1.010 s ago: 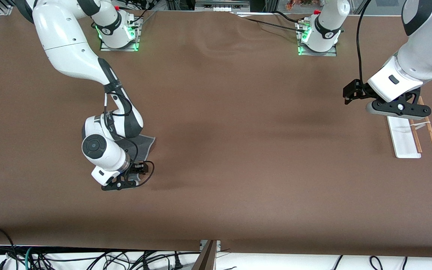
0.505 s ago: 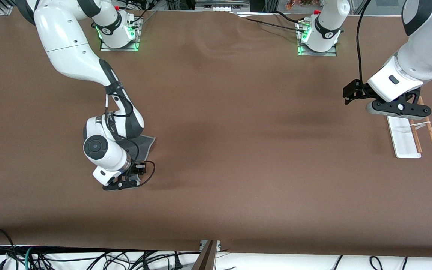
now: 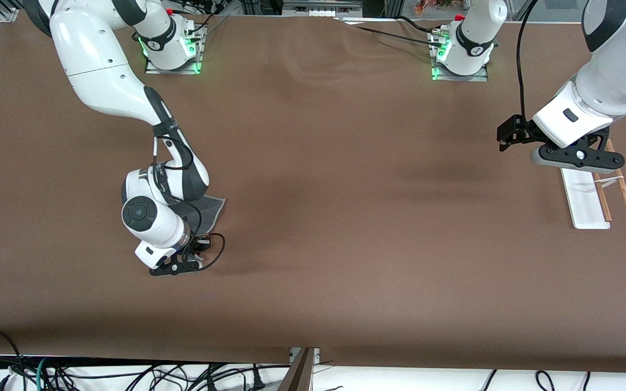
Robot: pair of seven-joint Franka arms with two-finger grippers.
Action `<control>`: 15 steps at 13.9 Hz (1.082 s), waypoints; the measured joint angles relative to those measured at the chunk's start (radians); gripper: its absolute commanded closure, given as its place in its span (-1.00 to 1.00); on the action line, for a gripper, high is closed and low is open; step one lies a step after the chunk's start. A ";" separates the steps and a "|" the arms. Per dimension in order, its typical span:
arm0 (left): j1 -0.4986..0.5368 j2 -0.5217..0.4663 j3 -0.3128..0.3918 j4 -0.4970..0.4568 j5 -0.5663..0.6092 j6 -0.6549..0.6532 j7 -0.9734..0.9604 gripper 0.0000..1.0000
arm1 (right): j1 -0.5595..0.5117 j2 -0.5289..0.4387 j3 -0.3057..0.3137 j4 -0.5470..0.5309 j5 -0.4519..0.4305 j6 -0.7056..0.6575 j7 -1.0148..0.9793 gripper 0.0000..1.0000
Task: Pass towel and hang on rack
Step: 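Close the right gripper on the grey towel's corner, then lift the towel with the right gripper toward the table's middle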
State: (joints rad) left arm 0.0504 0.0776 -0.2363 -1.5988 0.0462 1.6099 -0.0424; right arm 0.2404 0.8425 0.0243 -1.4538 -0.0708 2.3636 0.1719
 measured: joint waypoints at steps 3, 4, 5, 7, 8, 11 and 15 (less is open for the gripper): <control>0.000 0.000 0.000 0.000 0.000 0.000 0.000 -1.00 | 0.002 -0.002 0.003 0.021 0.000 -0.054 0.000 1.00; 0.000 0.000 0.000 0.000 0.000 0.000 0.000 -1.00 | 0.003 -0.008 0.004 0.045 0.004 -0.111 0.000 1.00; 0.000 0.000 0.000 0.000 0.000 0.000 0.000 -1.00 | 0.005 -0.022 0.005 0.073 0.017 -0.185 0.000 1.00; 0.000 0.000 0.000 0.000 0.000 0.000 0.000 -1.00 | 0.009 -0.072 0.014 0.120 0.082 -0.352 0.001 1.00; 0.000 0.000 0.000 0.000 0.000 0.000 0.000 -1.00 | 0.012 -0.099 0.020 0.138 0.117 -0.423 0.010 1.00; 0.000 0.000 0.000 0.000 0.000 0.000 0.000 -1.00 | 0.023 -0.151 0.049 0.198 0.198 -0.595 0.084 1.00; 0.000 0.000 0.000 0.000 0.000 0.000 0.000 -1.00 | 0.032 -0.155 0.111 0.293 0.356 -0.738 0.296 1.00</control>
State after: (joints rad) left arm 0.0504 0.0776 -0.2362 -1.5988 0.0462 1.6099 -0.0424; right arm 0.2726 0.6875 0.1349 -1.1612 0.2852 1.6256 0.4679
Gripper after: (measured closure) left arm 0.000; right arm 0.982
